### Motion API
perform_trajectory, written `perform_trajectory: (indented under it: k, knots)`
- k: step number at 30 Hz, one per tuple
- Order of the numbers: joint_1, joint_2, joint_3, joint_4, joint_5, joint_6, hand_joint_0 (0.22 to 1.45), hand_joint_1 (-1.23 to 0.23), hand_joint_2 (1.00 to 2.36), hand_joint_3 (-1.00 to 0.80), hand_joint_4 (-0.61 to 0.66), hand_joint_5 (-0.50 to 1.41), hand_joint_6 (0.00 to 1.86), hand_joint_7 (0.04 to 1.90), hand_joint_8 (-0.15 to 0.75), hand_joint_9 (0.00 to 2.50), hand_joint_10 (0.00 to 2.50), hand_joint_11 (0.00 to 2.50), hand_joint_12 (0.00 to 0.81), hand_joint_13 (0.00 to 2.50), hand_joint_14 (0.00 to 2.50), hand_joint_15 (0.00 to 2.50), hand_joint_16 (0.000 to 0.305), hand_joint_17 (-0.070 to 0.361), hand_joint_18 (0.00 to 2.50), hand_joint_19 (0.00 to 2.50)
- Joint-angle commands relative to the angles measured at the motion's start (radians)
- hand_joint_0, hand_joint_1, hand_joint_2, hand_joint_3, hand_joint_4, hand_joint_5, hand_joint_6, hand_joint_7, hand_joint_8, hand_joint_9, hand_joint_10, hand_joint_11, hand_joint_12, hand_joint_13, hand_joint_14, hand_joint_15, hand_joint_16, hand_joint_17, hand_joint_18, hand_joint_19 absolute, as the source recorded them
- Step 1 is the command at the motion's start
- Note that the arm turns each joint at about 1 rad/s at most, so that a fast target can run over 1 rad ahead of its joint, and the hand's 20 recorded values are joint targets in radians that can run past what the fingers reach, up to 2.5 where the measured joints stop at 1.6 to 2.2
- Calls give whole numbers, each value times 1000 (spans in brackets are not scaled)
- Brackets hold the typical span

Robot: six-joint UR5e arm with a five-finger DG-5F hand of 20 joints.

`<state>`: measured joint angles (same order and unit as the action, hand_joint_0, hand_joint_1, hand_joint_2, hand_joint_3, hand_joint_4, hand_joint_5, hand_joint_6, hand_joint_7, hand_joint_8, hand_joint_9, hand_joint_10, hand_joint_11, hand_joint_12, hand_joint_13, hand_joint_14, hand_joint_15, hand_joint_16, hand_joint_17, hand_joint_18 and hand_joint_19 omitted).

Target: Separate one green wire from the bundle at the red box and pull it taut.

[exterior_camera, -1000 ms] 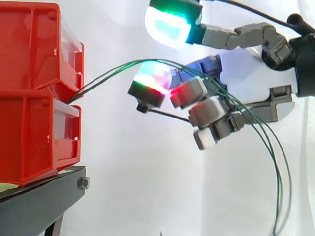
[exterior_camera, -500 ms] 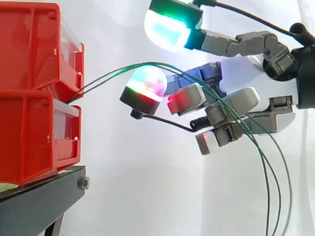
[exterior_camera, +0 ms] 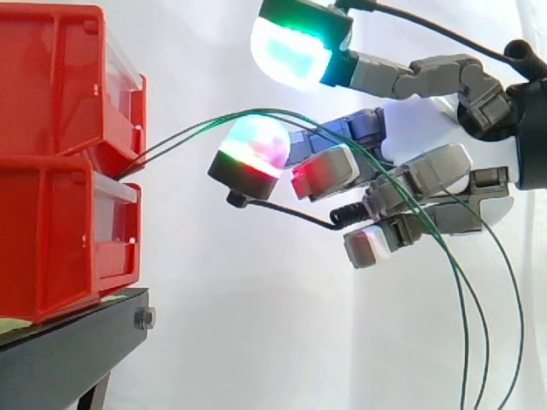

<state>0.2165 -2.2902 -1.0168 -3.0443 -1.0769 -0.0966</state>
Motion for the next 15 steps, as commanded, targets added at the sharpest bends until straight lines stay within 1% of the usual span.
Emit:
perform_trajectory:
  k: [1, 2, 3, 4, 8, 10, 12, 14, 15]
  knots:
    - [1, 0, 0, -1, 2, 0, 489, -488, 1000, -500, 158, -199, 866, 887, 304, 1318, 12, 1383, 333, 1829, 74, 1518, 58, 130, 1221, 755]
    - [3, 0, 0, -1, 2, 0, 490, -488, 1000, -500, 160, -197, 866, 887, 311, 1353, 9, 1453, 328, 1813, 209, 1467, 58, 130, 1224, 754]
    - [3, 0, -2, -1, 2, 0, 490, -489, 1000, -500, 157, -197, 866, 889, 306, 1355, 9, 1472, 324, 1811, 229, 1454, 57, 129, 1228, 762]
    - [4, 0, 0, 1, 2, 0, 506, -495, 1000, -500, 148, -195, 865, 903, 292, 1396, 6, 1533, 311, 1794, 352, 1429, 56, 126, 1224, 771]
    - [4, 0, 0, -2, 2, 0, 565, -526, 1000, -500, 122, -193, 875, 955, 259, 1469, 0, 1710, 286, 1768, 441, 1427, 52, 116, 1195, 796]
    - [4, 0, 0, -2, 2, 0, 597, -559, 1000, -496, 113, -193, 882, 966, 250, 1473, 0, 1734, 281, 1762, 459, 1427, 51, 114, 1186, 804]
    - [4, 2, 0, -4, 2, 0, 607, -578, 1002, -469, 115, -194, 885, 974, 244, 1465, 59, 1733, 277, 1752, 549, 1397, 51, 114, 1185, 805]
    - [4, 2, 0, -4, 2, 0, 604, -583, 1002, -481, 120, -194, 886, 977, 246, 1451, 155, 1747, 284, 1725, 743, 1304, 51, 115, 1189, 804]
    - [4, 2, 0, -4, 2, 0, 601, -581, 1001, -487, 120, -194, 886, 976, 247, 1450, 165, 1739, 276, 1720, 772, 1290, 51, 115, 1189, 803]
